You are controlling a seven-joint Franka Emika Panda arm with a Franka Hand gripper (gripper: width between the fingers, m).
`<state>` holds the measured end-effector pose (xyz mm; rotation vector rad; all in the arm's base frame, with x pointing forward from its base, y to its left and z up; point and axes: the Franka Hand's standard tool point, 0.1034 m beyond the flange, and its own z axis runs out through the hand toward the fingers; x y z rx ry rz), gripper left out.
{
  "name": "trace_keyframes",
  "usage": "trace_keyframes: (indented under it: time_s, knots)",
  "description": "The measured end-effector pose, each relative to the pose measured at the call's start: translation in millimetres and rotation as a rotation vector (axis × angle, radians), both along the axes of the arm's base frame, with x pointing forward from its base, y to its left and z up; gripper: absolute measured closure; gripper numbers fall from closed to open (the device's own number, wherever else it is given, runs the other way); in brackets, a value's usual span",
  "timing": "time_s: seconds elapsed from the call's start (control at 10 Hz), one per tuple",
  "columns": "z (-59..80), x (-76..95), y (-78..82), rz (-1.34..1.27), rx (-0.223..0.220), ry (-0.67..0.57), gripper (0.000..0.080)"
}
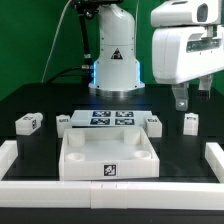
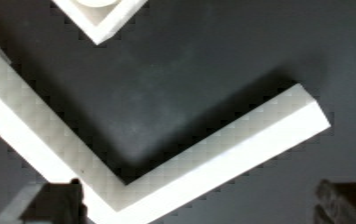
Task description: Assemble one leg
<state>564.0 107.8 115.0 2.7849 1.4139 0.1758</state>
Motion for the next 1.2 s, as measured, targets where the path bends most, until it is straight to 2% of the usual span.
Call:
trace_keyframes:
  time_s: [0.7,0.8,1.0,1.2]
  knots:
    - [-1.6,-0.9,-0.5,0.0,0.0,0.003,0.015]
    - [-5.3,-8.1,-2.6,0.069,-0.009,0.0,0.015]
    - [-19.2,-30.9,-17.6,0.265,-0.042,0.025,0.015]
    - [-26.3,-36.2,-27.5,0.405,-0.074,0.041,0.015]
